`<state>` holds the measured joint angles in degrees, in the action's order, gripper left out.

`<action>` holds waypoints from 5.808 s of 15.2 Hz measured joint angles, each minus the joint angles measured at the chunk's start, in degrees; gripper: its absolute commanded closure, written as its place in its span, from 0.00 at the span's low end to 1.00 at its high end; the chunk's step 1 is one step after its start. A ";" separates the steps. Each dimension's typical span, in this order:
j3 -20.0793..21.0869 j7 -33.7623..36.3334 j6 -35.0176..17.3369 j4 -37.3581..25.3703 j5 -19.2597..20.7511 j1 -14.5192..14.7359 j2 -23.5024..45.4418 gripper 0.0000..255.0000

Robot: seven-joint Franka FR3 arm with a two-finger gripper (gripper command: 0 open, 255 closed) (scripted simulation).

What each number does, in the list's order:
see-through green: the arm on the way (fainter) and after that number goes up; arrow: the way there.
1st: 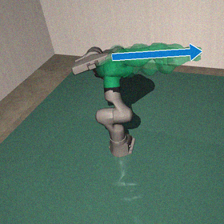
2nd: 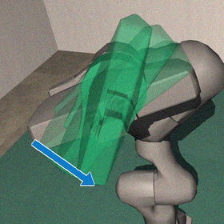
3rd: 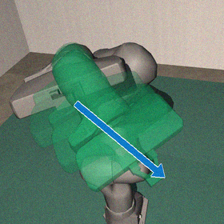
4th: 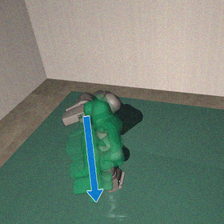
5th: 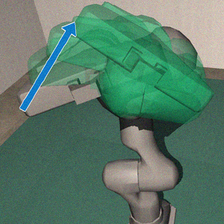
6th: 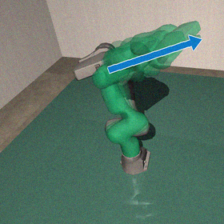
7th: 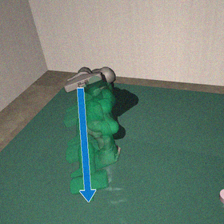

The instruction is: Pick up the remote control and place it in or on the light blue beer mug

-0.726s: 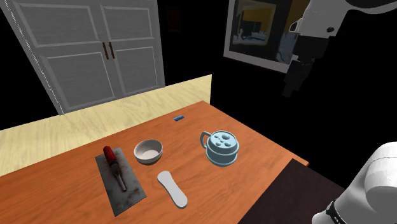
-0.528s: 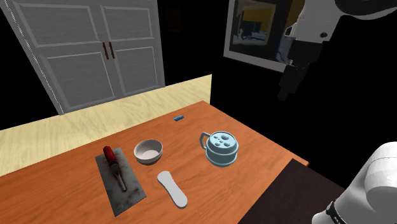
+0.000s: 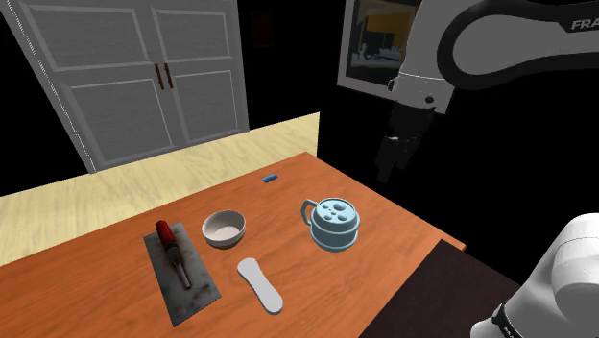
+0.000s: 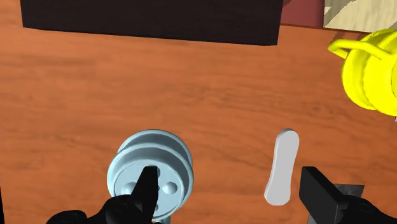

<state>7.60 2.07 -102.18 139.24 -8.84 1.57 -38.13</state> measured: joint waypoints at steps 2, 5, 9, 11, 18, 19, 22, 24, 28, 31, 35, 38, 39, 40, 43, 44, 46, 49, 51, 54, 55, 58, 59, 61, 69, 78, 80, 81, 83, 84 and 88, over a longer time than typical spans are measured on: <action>1.57 1.11 -4.02 1.13 -0.50 0.32 2.78 0.00; 4.14 3.12 -9.98 2.75 -1.14 0.86 6.92 0.00; 7.39 6.21 -16.41 2.06 -1.09 1.23 13.77 0.00; 9.01 7.93 -19.76 1.39 -0.58 1.26 17.73 0.00; 13.84 15.85 -30.64 -3.08 4.71 1.23 33.42 0.00; 14.41 17.50 -31.69 -4.40 6.05 1.42 35.91 0.00; 14.94 21.66 -35.41 -7.00 10.32 2.07 42.92 0.00; 14.80 24.67 -37.45 -9.10 13.44 3.04 47.57 0.00; 13.19 30.48 -39.39 -16.15 19.53 6.33 57.63 0.00; 11.41 33.58 -40.22 -21.75 22.92 9.12 64.67 0.00; 9.13 36.12 -40.62 -29.60 25.86 12.45 73.46 0.00; 7.69 37.54 -40.60 -35.55 27.25 14.88 79.65 0.00; 7.41 37.72 -40.33 -37.35 27.46 15.43 81.24 0.00; 7.14 37.93 -40.65 -38.08 27.70 15.76 82.29 0.00; 6.49 38.23 -41.89 -39.04 28.25 16.21 84.47 0.00; 6.30 38.35 -42.28 -39.36 28.41 16.38 85.16 0.00; 5.97 38.64 -42.97 -39.93 28.68 16.76 86.41 0.00; 5.87 38.64 -43.09 -40.26 28.75 16.82 86.84 0.00; 5.86 38.64 -43.10 -40.28 28.75 16.83 86.87 0.00; 5.85 38.64 -43.10 -40.29 28.75 16.82 86.87 1.00; 5.86 38.64 -43.10 -40.28 28.75 16.83 86.87 1.00; 5.86 38.64 -43.10 -40.28 28.75 16.83 86.87 1.00; 5.87 38.64 -43.10 -40.28 28.75 16.83 86.87 1.00; 5.87 38.64 -43.10 -40.28 28.75 16.83 86.87 1.00; 6.76 38.25 -41.23 -38.92 28.03 16.21 83.70 1.00; 8.45 37.21 -37.46 -36.87 26.43 14.89 77.88 1.00; 8.79 36.91 -36.54 -36.72 26.05 14.60 76.81 1.00; 8.99 36.83 -36.06 -36.50 25.84 14.50 76.11 1.00; 9.34 36.60 -35.17 -36.26 25.45 14.25 74.97 1.00; 9.51 36.50 -34.68 -36.26 25.25 14.17 74.46 1.00; 10.13 35.82 -32.59 -36.39 24.43 13.64 72.47 1.00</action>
<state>17.74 37.89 -134.78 102.85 15.59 15.21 34.34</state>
